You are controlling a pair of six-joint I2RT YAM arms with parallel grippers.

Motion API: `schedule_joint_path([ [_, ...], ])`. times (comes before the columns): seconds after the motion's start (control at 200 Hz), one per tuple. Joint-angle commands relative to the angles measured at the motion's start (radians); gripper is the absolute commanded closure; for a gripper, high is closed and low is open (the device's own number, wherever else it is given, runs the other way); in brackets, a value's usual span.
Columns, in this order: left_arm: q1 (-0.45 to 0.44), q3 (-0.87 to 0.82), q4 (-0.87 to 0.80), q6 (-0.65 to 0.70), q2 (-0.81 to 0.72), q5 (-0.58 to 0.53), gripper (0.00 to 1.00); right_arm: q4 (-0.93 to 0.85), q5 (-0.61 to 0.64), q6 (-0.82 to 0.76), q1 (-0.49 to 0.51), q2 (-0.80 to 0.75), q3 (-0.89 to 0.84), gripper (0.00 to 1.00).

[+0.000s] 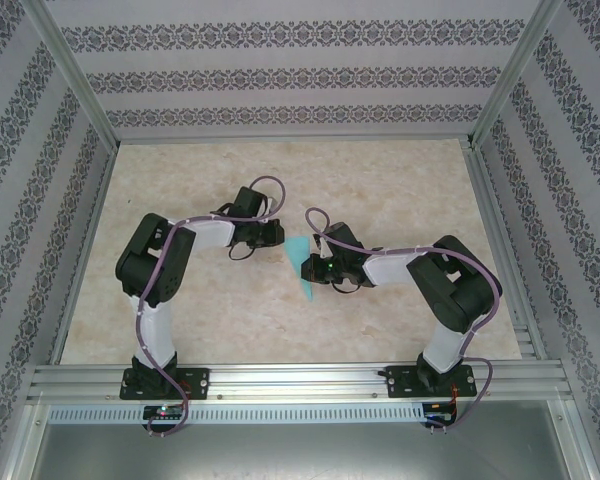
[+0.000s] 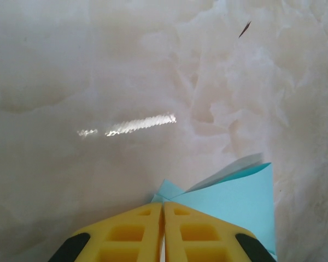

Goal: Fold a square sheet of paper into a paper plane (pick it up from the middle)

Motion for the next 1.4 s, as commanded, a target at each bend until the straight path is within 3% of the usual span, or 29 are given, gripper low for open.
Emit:
schedule_joint_path([
  [0.0,0.049,0.034,-0.014,0.049,0.047,-0.151,0.89,-0.230,0.100,-0.024,-0.005,0.083,-0.075,0.92],
  [0.719,0.068,0.190,-0.111,0.055,0.090,-0.125,0.87,-0.196,0.064,-0.013,-0.002,0.026,-0.080,0.90],
  [0.859,0.063,0.194,-0.176,-0.003,0.020,-0.146,0.80,-0.192,-0.029,-0.042,-0.033,-0.097,-0.013,0.79],
  [1.019,0.023,0.198,-0.304,-0.042,-0.070,-0.261,0.67,-0.254,-0.068,-0.080,-0.079,-0.261,0.074,0.62],
  [1.394,-0.175,0.218,-0.526,-0.181,-0.169,-0.429,0.37,-0.368,0.124,-0.102,-0.298,-0.510,-0.080,0.24],
])
